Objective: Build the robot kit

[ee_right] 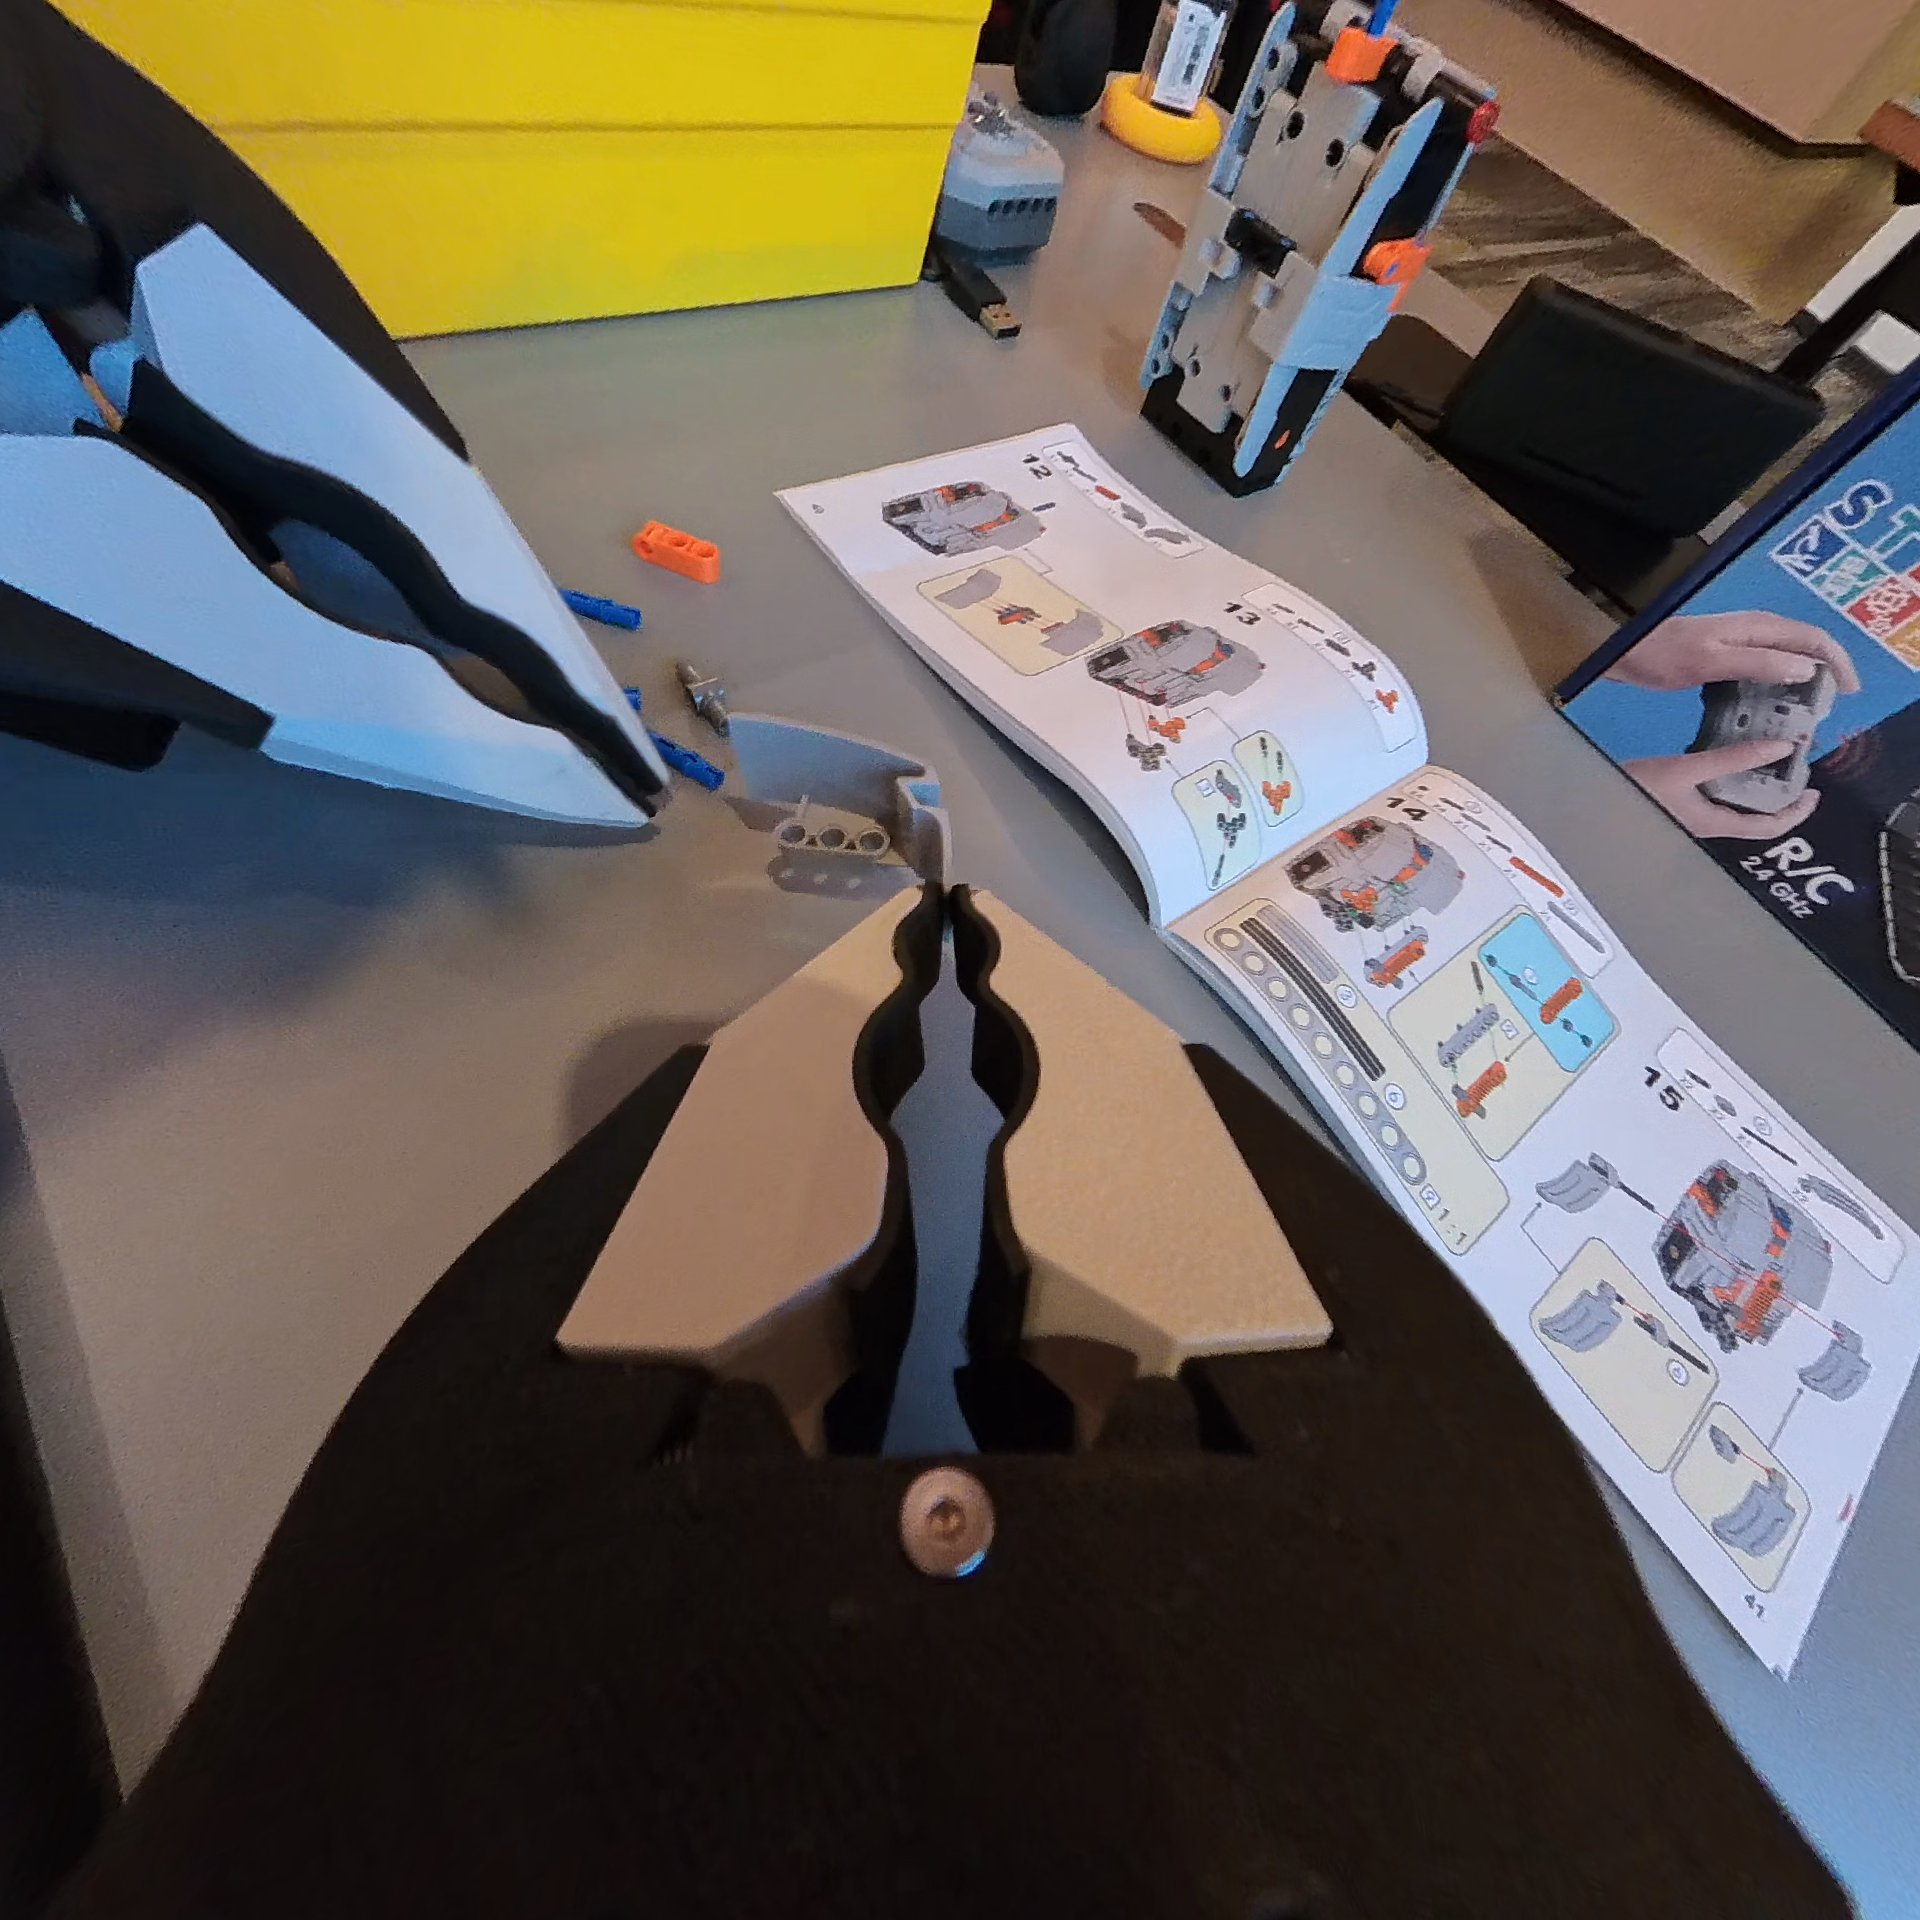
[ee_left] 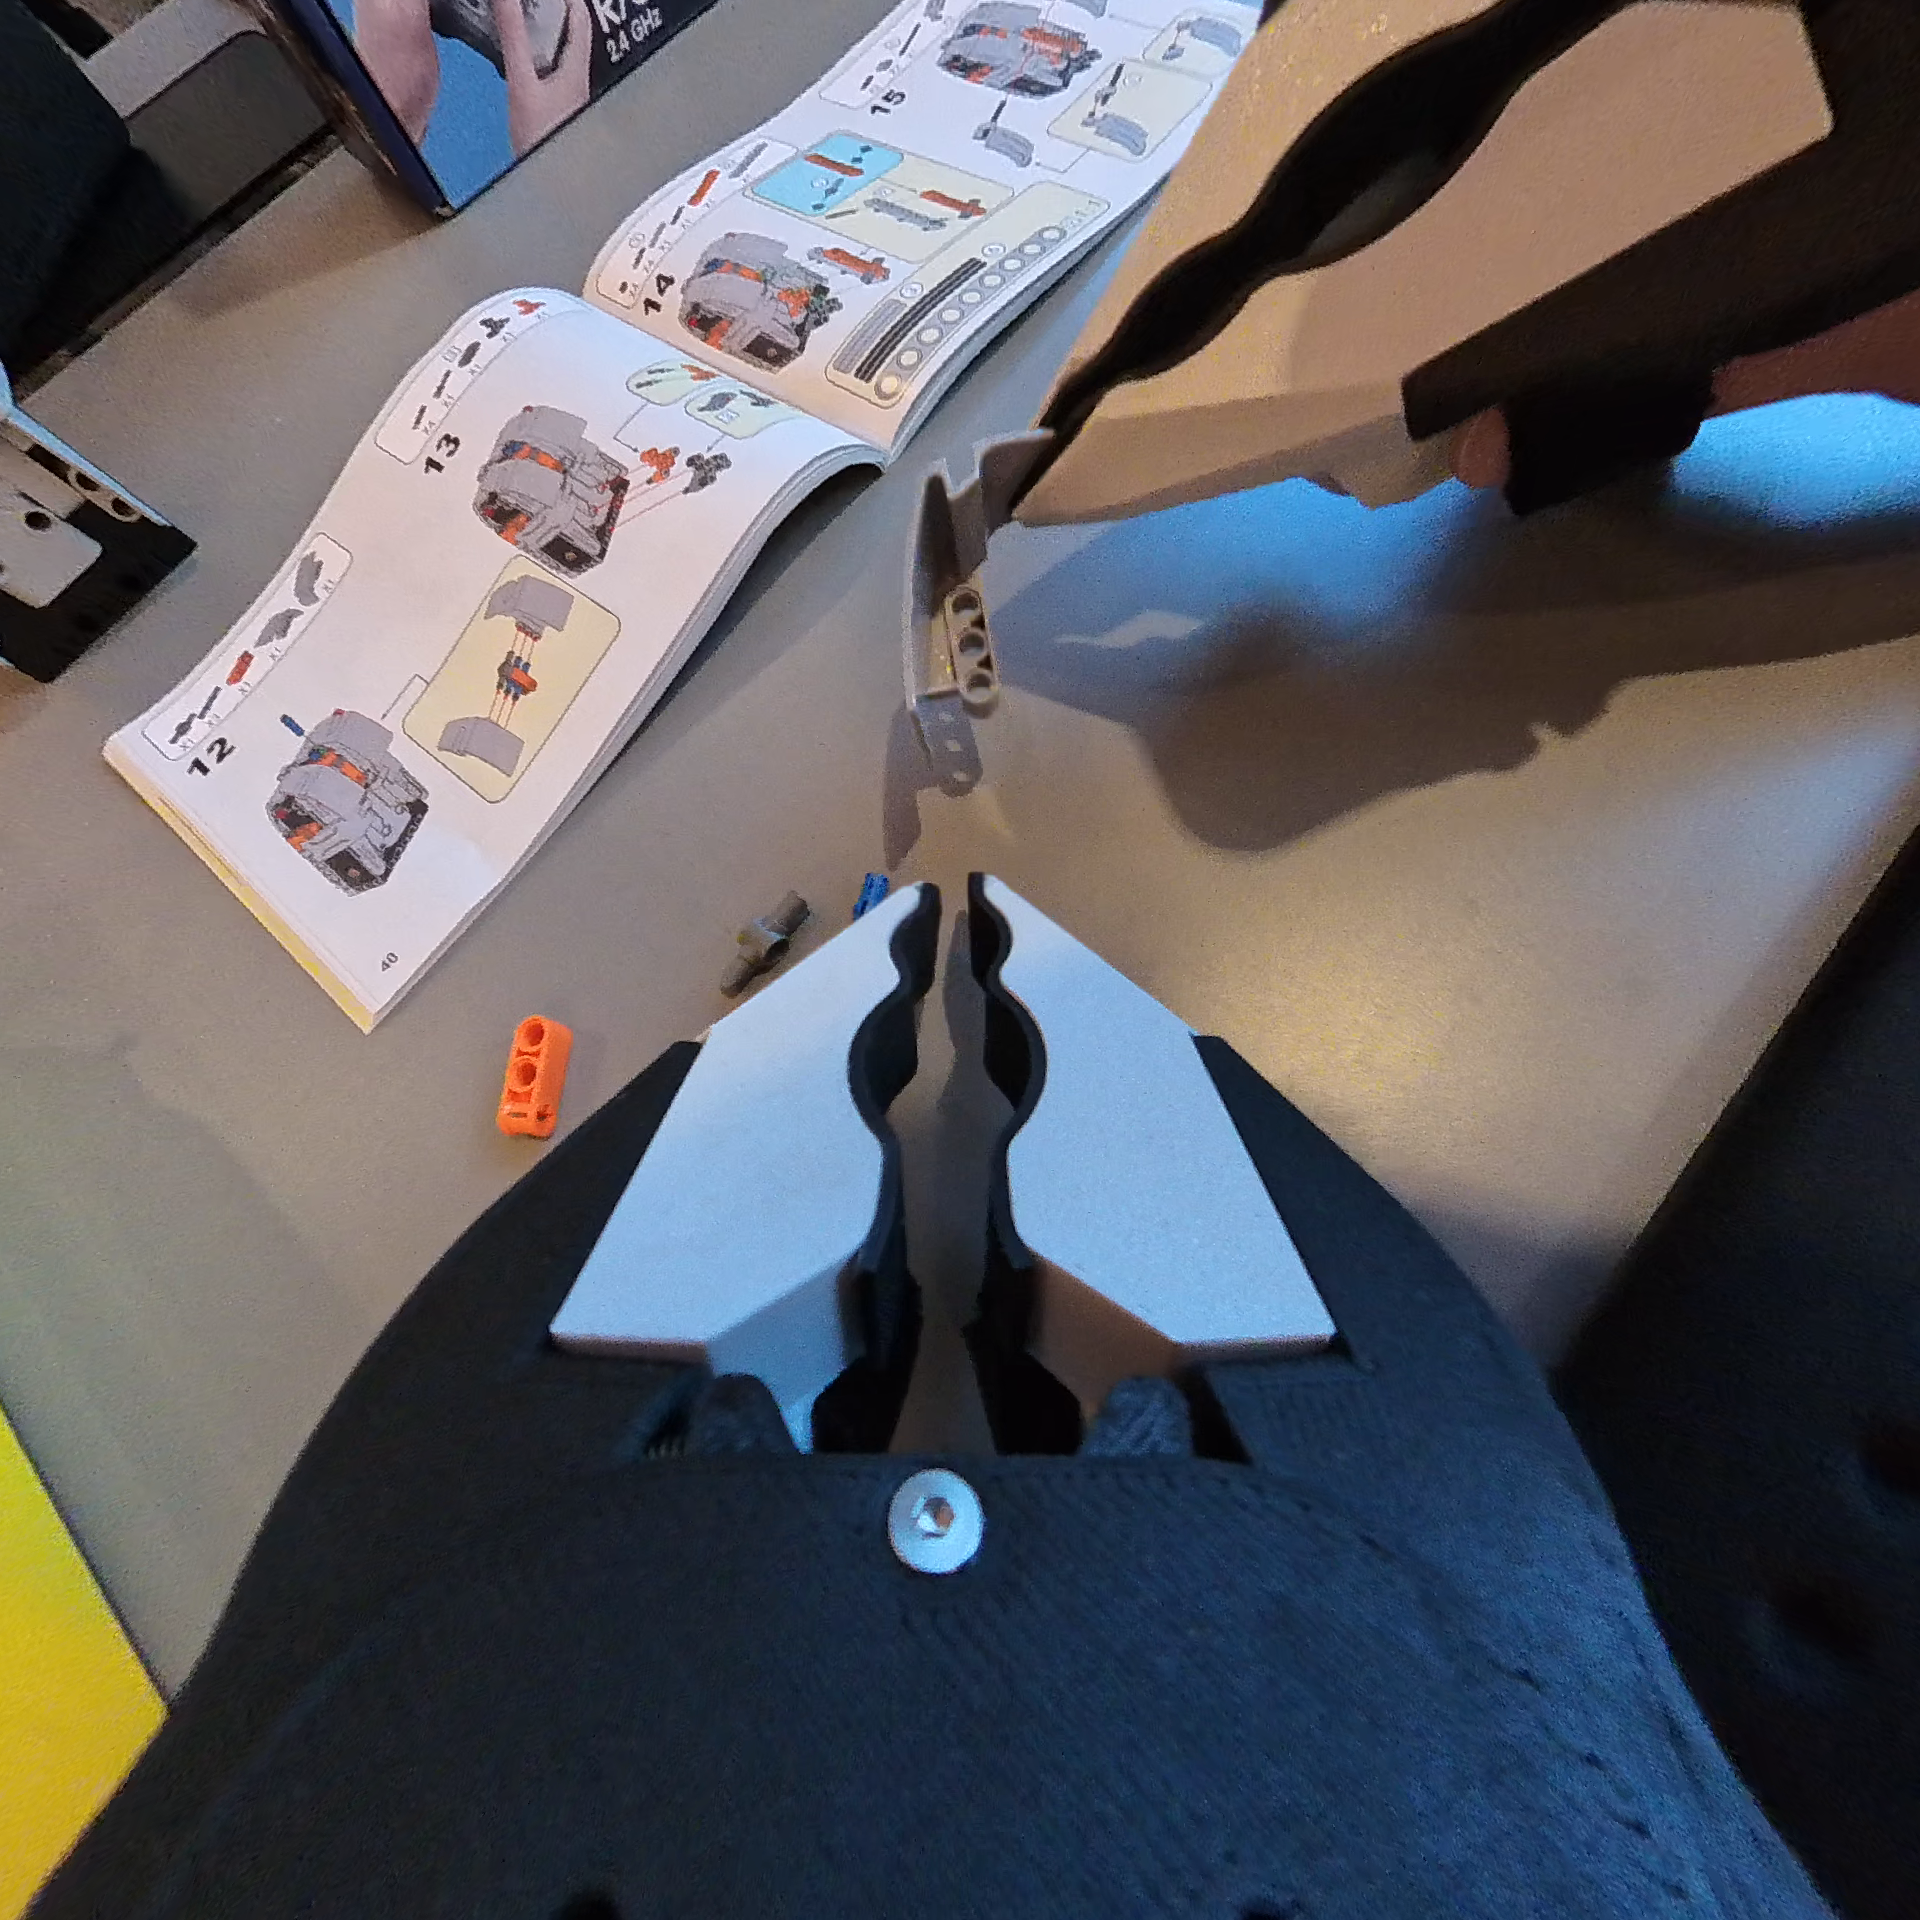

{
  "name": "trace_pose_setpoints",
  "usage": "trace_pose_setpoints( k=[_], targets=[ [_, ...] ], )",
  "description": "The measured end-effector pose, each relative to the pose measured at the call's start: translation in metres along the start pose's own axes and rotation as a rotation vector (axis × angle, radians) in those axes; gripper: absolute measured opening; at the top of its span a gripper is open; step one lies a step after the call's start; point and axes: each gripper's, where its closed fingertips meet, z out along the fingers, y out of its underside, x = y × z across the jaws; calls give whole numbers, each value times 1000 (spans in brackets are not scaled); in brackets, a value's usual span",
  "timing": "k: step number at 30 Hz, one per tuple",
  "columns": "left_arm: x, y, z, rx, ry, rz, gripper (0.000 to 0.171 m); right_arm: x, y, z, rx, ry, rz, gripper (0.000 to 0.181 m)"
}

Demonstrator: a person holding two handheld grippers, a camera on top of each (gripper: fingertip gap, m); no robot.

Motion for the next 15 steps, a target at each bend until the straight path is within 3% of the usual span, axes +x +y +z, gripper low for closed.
trace_pose_setpoints(
  k=[15],
  targets=[
    [-1,2,1,-10,-8,7,0,1,-3,-3,15,-1,20,0]
  ],
)
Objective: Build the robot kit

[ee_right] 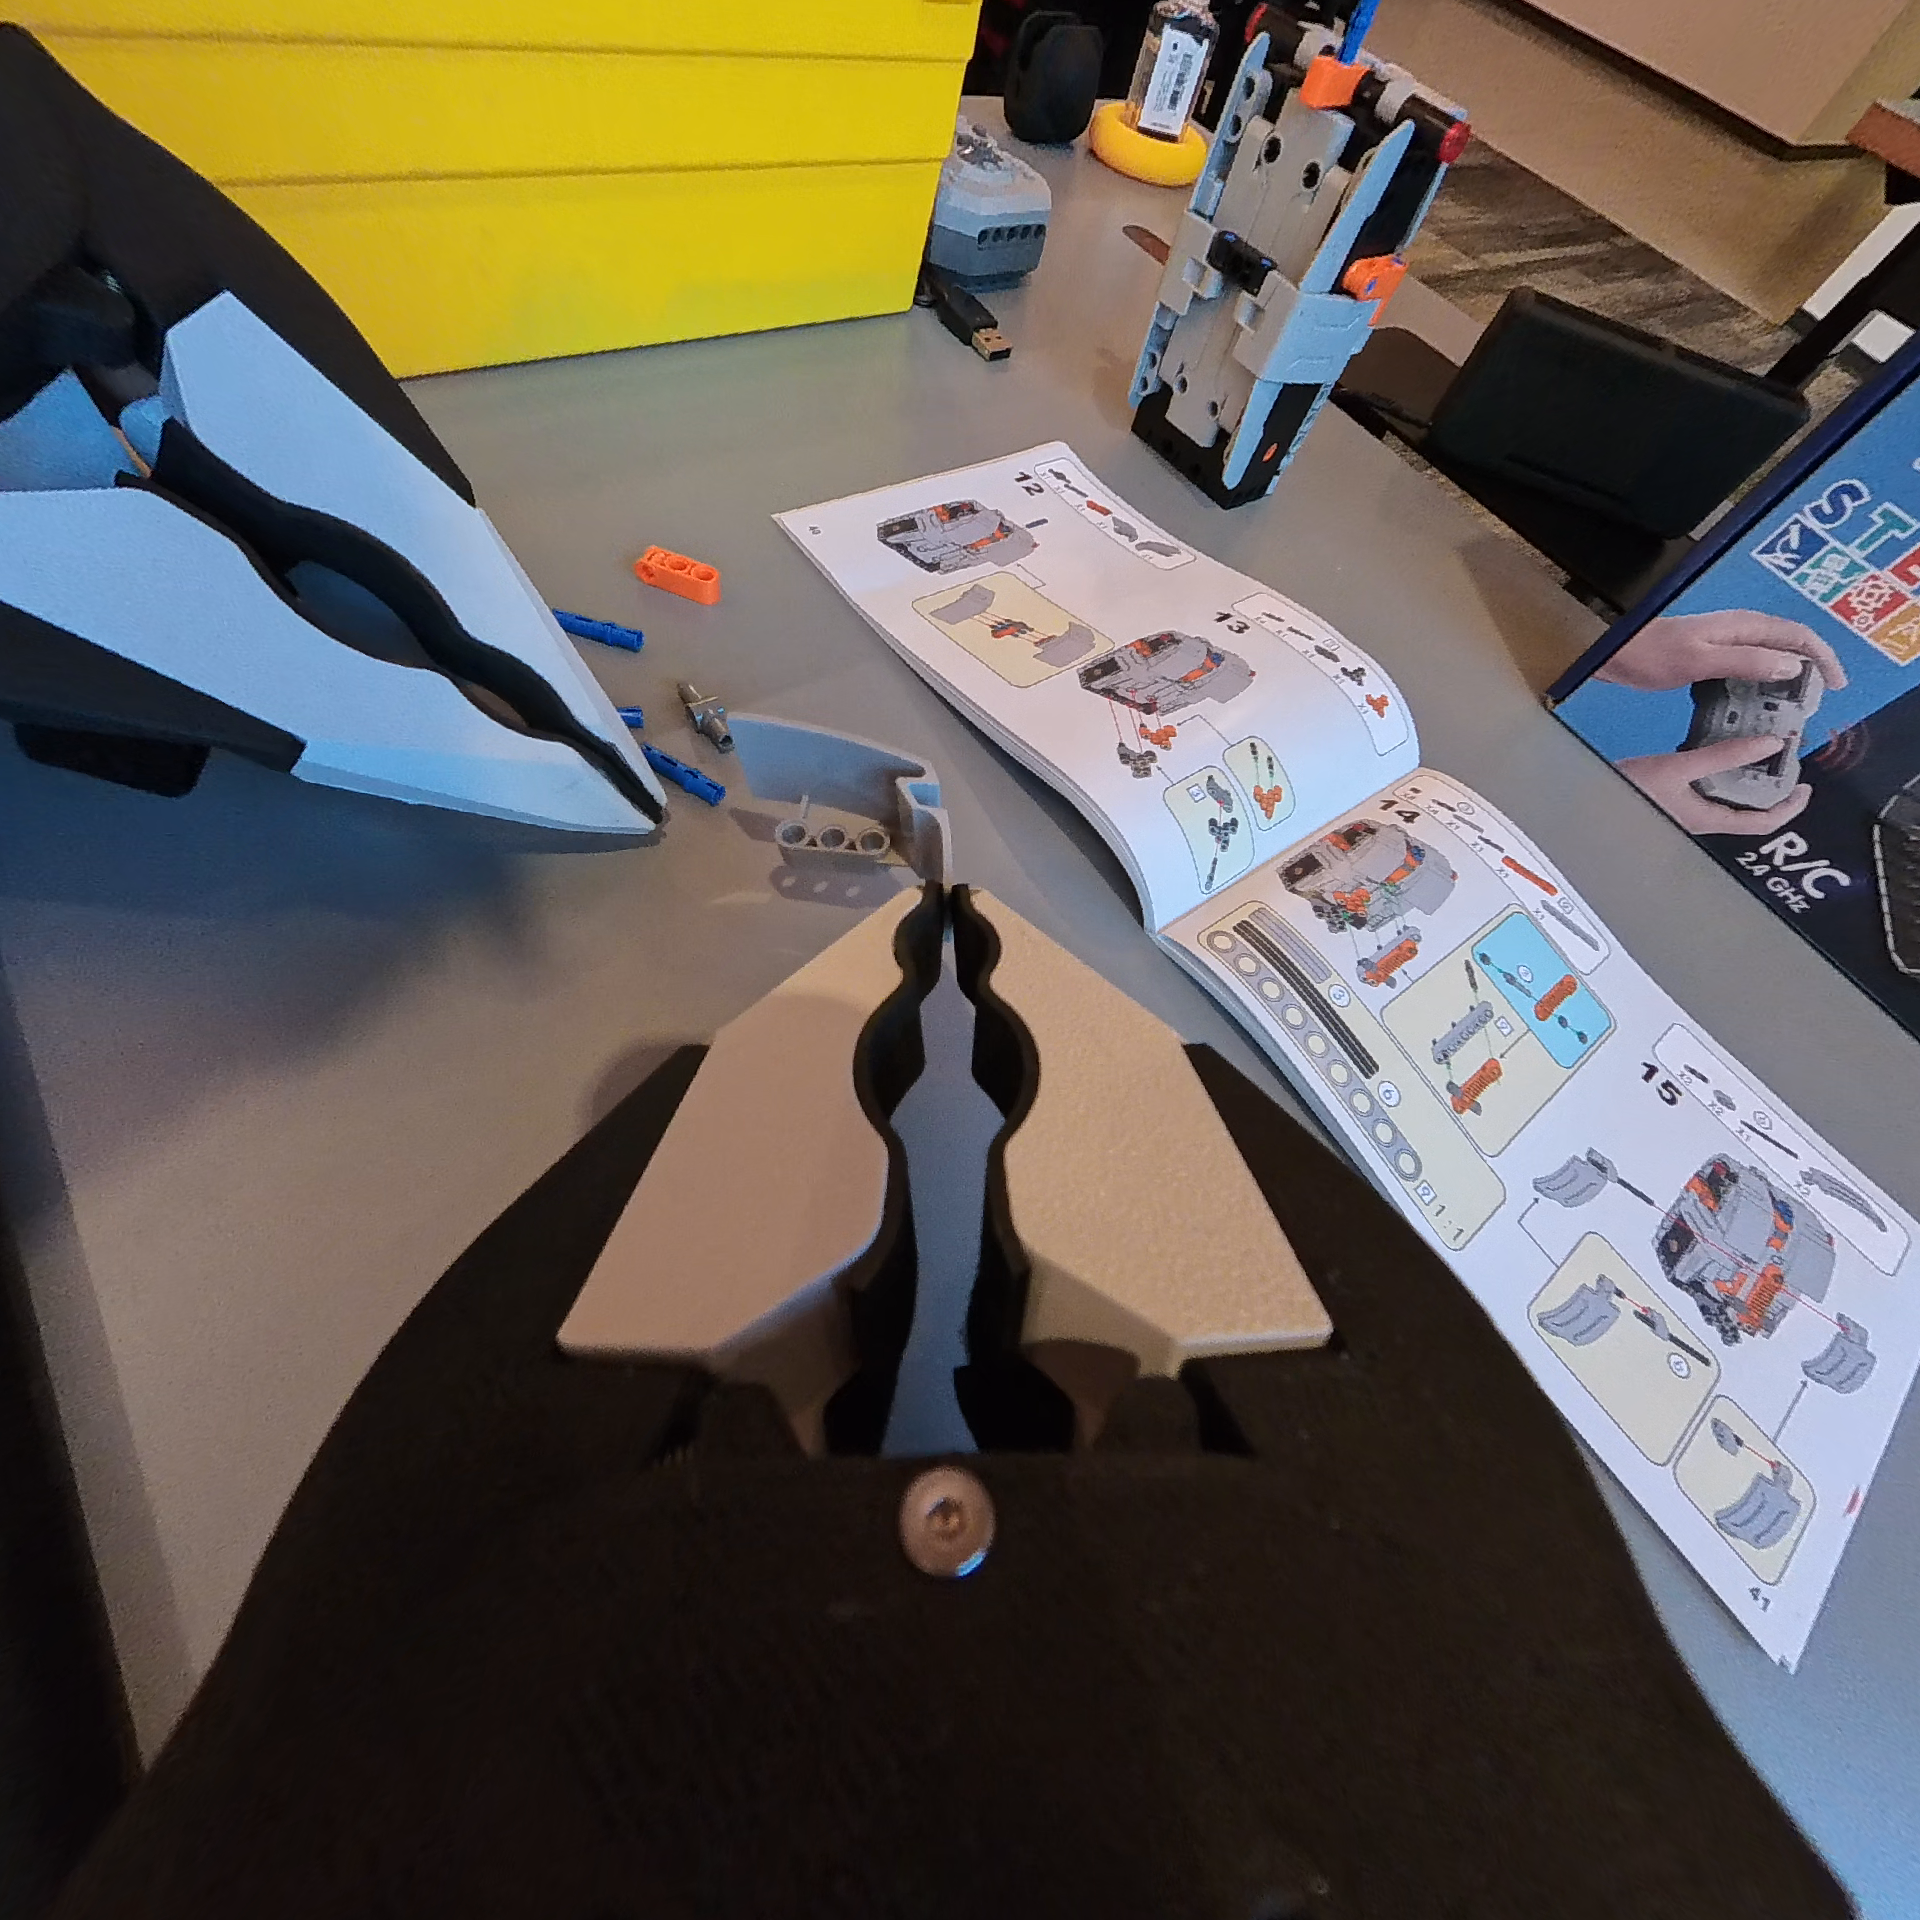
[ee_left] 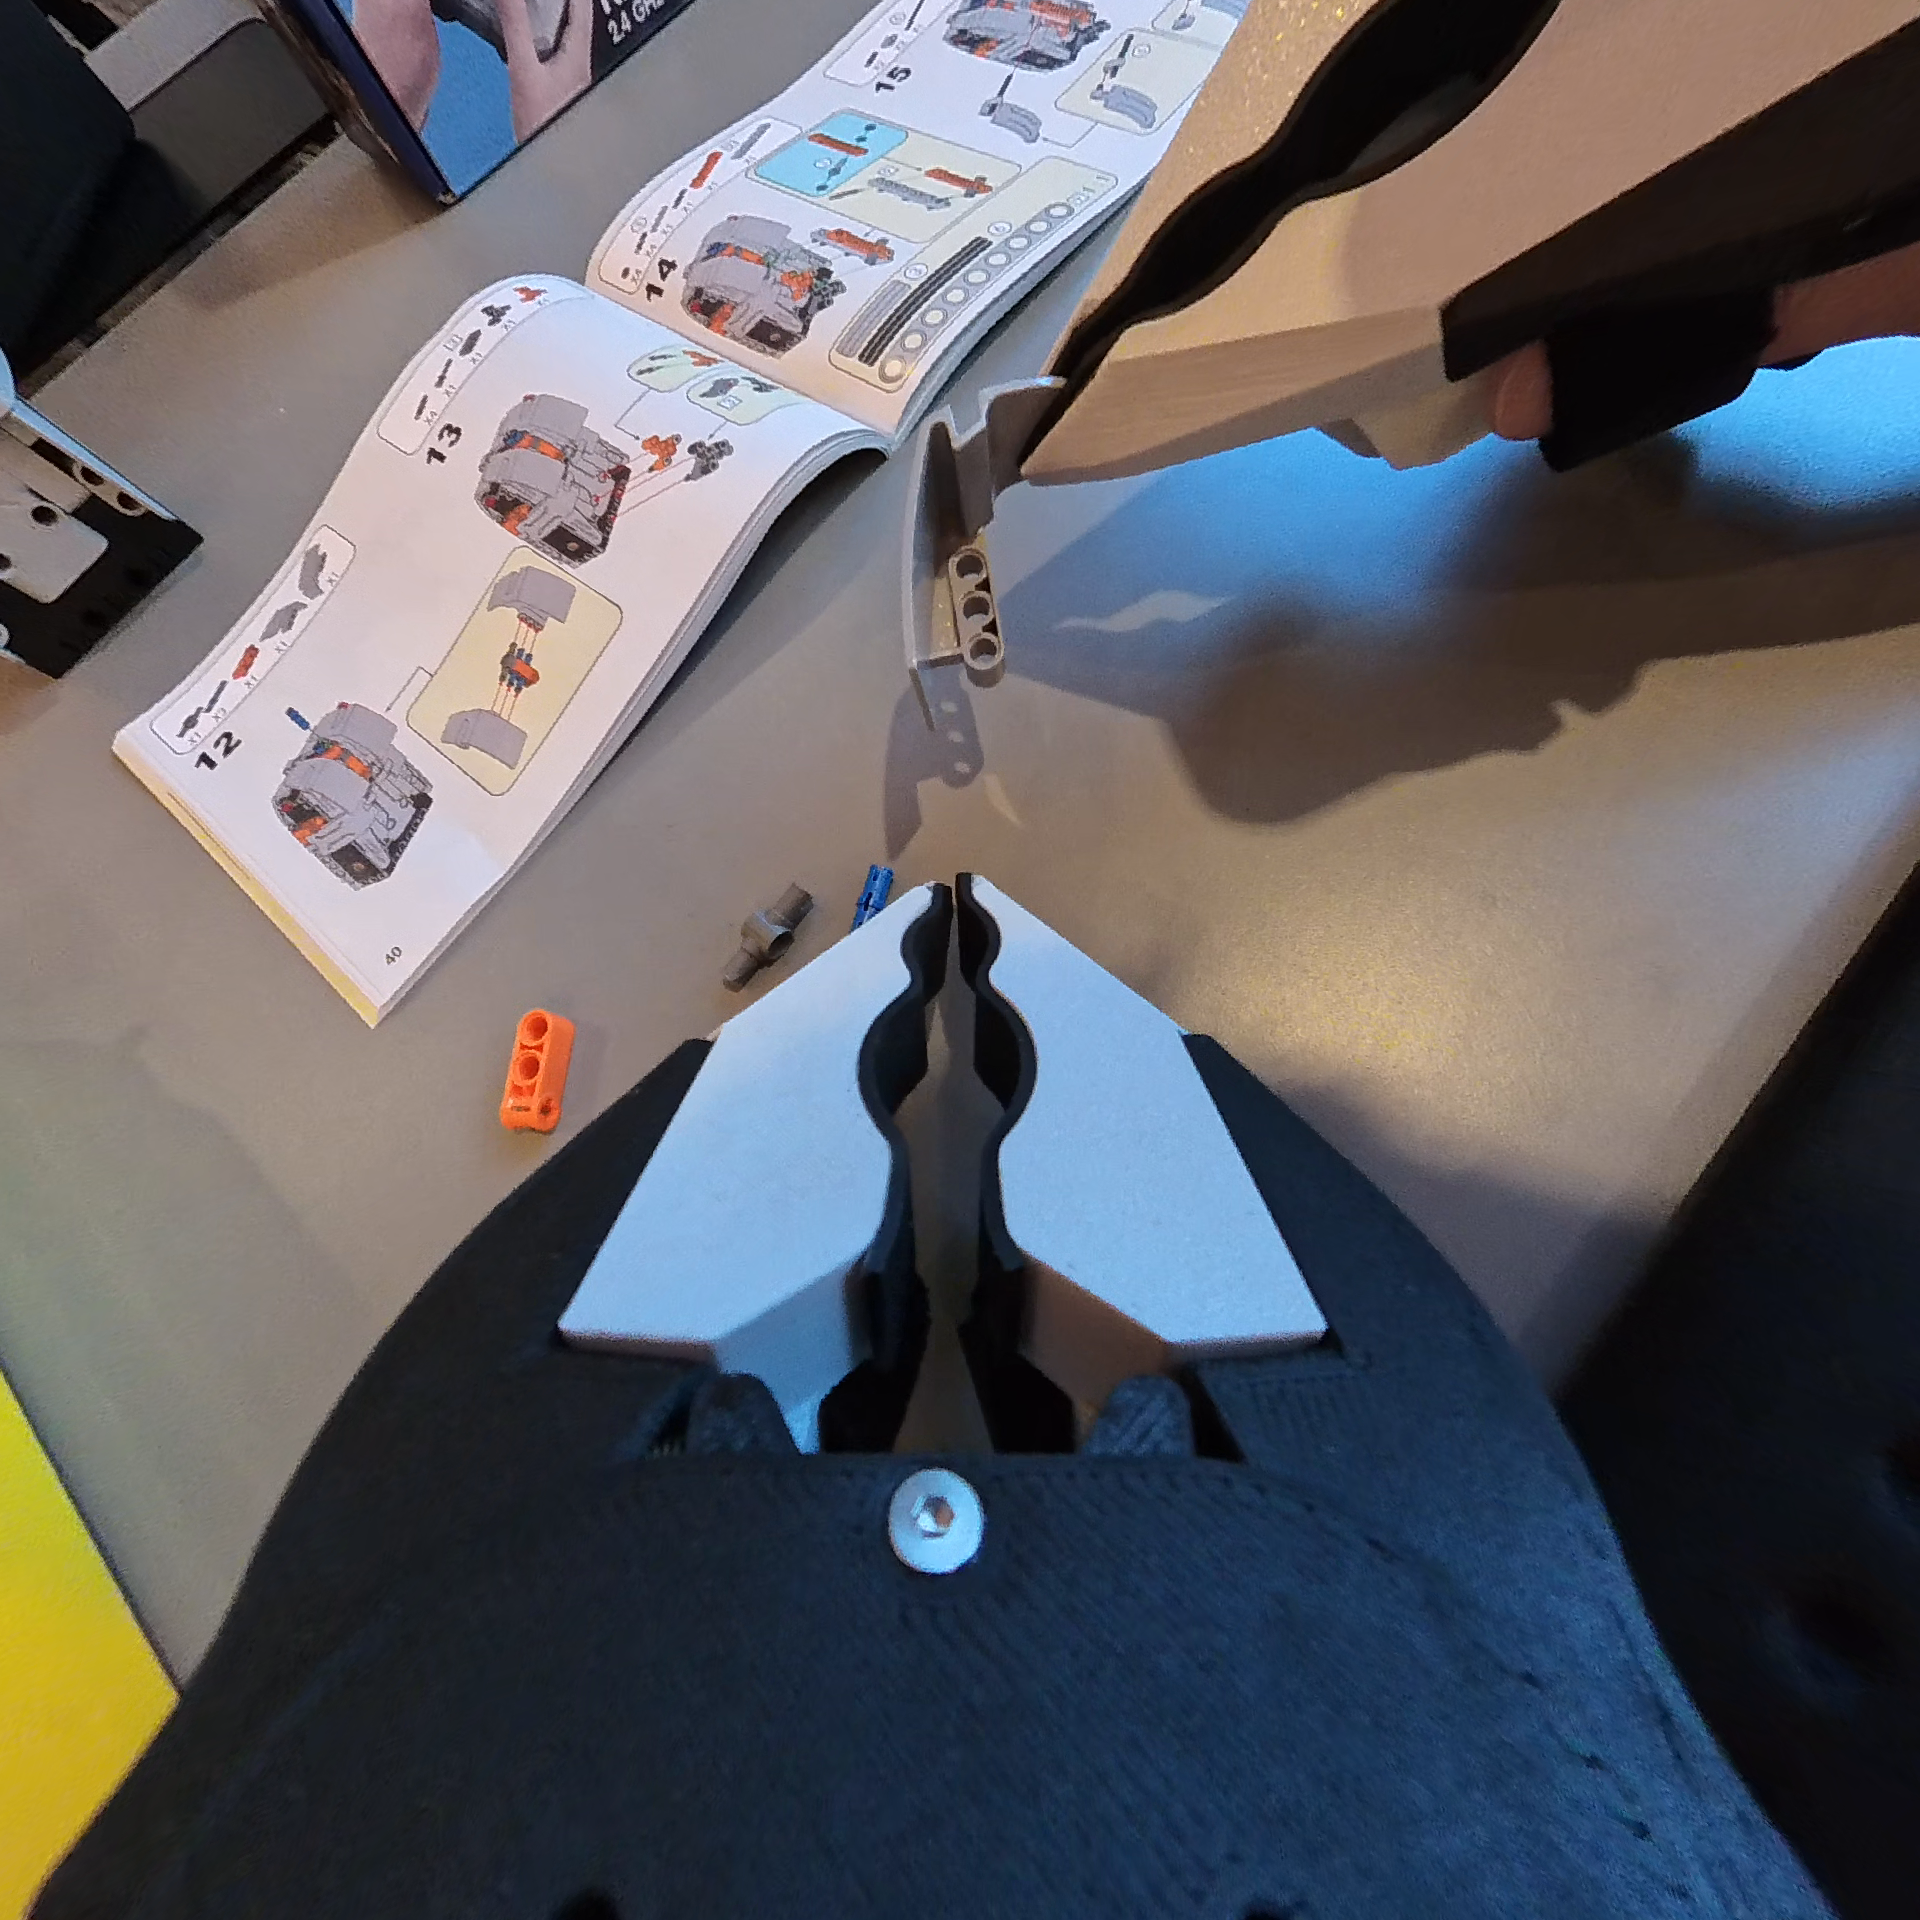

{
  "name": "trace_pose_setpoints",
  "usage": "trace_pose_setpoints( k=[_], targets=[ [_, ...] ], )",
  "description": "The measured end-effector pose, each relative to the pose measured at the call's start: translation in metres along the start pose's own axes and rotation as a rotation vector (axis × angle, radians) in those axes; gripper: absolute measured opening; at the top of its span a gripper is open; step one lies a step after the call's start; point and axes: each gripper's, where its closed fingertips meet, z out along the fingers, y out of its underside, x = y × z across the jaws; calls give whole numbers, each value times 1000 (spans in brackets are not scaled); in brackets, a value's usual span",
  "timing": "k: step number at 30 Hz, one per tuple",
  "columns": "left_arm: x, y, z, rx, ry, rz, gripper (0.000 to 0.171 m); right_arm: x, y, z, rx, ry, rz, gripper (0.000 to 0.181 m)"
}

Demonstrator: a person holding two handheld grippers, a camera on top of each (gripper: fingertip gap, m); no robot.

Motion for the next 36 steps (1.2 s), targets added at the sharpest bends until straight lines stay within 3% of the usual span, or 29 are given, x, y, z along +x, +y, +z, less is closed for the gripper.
trace_pose_setpoints(
  k=[26,36],
  targets=[
    [0,2,2,-16,-2,10,0,1,1,0,9,-31,64,0],
    [-1,2,1,-11,-9,7,0,8,-15,-12,125,-108,239,0]
  ],
)
